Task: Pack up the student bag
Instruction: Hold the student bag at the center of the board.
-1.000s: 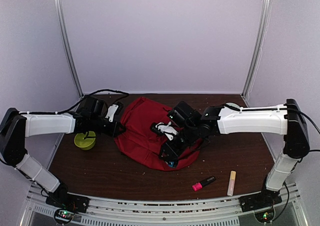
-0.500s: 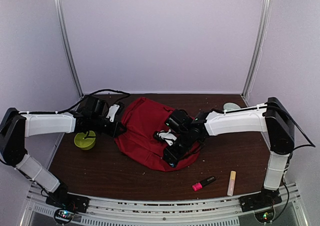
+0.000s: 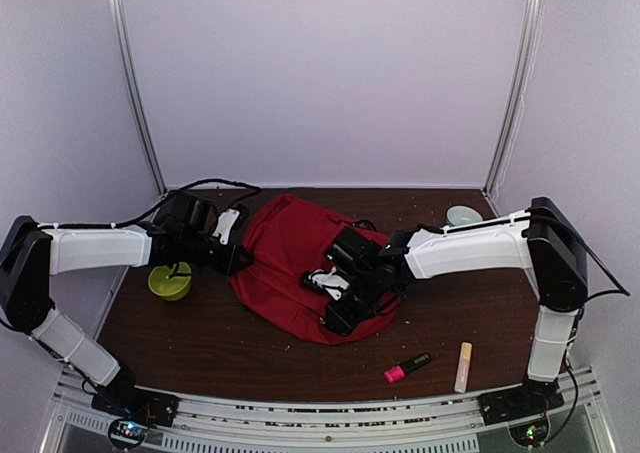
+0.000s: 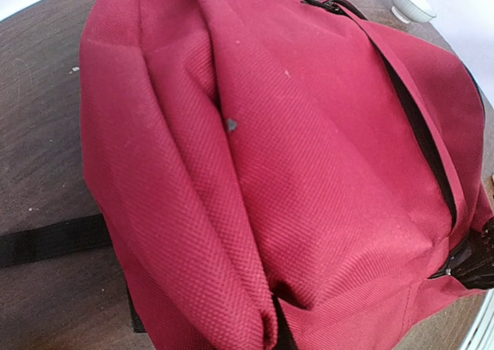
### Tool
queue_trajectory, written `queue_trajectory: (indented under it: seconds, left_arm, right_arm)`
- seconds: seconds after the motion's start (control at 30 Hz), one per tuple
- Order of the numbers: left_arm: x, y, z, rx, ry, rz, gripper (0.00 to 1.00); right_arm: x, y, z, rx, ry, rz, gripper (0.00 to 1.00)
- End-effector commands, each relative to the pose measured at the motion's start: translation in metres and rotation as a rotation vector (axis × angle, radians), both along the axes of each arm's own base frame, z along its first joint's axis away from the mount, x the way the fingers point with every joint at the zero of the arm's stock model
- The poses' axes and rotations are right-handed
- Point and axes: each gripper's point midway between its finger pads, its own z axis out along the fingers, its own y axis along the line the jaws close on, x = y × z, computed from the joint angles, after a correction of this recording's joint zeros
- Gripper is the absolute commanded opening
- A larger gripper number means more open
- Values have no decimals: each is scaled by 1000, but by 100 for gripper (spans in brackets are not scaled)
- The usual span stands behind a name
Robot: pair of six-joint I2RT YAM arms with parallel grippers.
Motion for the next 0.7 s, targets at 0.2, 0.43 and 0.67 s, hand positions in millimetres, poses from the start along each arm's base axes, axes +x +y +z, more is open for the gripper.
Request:
queue_trajectory:
  seconds: [0.2,0.43,0.67]
  left_arm:
    - [12,10,39,-25,-126,43,0]
    - [10,17,42,-32,-131,41,0]
    - [8,2,66,-154,-164,6,0]
  right_arm:
    - [6,-62,32,-3,-82,-116,0]
    - [5,-112,30,-27,-80,-190,0]
    - [14,-58,67,176,-113,-106,4]
